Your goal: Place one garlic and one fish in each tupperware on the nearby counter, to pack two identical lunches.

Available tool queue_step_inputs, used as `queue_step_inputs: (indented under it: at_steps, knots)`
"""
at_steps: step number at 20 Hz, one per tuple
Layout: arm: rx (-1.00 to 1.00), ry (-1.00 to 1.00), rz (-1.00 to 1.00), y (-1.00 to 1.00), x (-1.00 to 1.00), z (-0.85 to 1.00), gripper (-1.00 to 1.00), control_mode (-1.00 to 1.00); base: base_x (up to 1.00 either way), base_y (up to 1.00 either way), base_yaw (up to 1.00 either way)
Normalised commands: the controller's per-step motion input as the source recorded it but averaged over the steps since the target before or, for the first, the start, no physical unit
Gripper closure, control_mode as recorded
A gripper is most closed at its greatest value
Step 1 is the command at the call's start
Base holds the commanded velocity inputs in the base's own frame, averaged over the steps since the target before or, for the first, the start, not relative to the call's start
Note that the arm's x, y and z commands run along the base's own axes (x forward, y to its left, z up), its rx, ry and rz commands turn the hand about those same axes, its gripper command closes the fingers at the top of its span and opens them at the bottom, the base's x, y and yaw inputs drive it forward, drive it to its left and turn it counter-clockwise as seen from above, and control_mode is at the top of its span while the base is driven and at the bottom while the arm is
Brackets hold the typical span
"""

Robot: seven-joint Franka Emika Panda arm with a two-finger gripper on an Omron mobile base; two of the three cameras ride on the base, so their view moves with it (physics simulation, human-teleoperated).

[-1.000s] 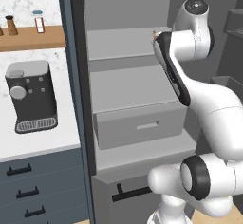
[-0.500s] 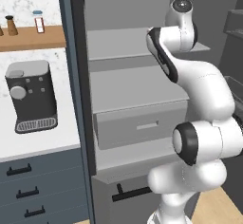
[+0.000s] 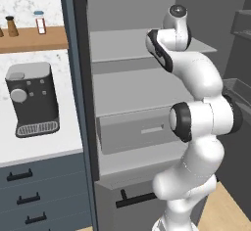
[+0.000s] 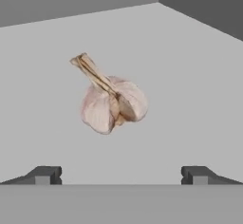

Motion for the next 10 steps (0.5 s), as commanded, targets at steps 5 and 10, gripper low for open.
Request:
queue_step_inputs:
  at_steps: [5, 10]
  knots:
    - [0.0, 0.0, 0.0, 0.0, 0.81, -0.06, -1.0, -1.0, 0.0, 0.0, 0.0]
    - [0.0, 0.0, 0.0, -0.01, 0.77, 0.0, -1.0, -1.0, 0.0, 0.0, 0.0]
